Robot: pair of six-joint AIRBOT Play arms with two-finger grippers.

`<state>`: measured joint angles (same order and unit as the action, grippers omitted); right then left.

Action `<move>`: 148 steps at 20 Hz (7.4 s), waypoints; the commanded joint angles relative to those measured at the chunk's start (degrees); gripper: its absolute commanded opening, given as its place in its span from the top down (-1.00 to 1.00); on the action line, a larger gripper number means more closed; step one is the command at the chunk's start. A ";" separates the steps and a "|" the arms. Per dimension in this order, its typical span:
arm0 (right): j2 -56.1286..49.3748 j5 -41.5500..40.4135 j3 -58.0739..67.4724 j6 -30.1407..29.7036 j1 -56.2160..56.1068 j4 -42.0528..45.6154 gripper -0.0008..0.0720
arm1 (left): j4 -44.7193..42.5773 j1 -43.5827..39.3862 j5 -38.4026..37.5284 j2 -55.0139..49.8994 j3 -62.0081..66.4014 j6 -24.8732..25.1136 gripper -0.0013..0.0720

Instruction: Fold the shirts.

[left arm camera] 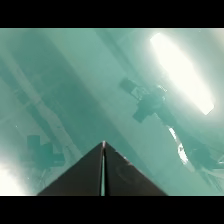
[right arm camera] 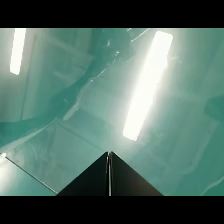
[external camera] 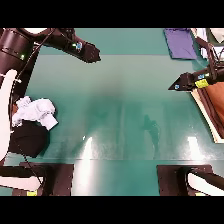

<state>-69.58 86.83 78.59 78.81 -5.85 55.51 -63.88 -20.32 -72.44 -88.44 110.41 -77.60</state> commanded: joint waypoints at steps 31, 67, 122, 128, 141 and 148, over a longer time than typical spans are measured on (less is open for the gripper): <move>0.07 3.02 -0.02 0.04 -0.24 -0.04 0.94 | -12.50 40.06 -5.92 27.98 -37.27 -1.92 0.90; 0.31 -6.14 27.45 0.26 1.03 -0.31 0.94 | 0.92 4.61 -3.54 28.81 -6.86 11.02 0.90; -25.55 -10.67 20.26 0.13 -15.87 -0.50 -0.35 | 4.83 23.28 -6.71 21.49 -43.32 13.09 0.90; -40.13 -19.87 20.35 -3.93 -19.89 -10.01 -0.35 | 4.92 23.28 -7.08 21.49 -43.34 13.03 0.90; -46.23 -24.65 26.08 -6.86 -23.91 -14.73 0.95 | 5.14 23.28 -7.13 21.62 -43.32 12.39 0.90; -27.52 -11.61 38.27 -2.60 -18.10 3.91 0.95 | 5.49 23.28 -11.08 26.88 -23.23 10.08 0.90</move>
<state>-104.90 69.49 112.40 74.48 -26.04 51.33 -58.89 2.92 -82.19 -64.16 78.37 -66.43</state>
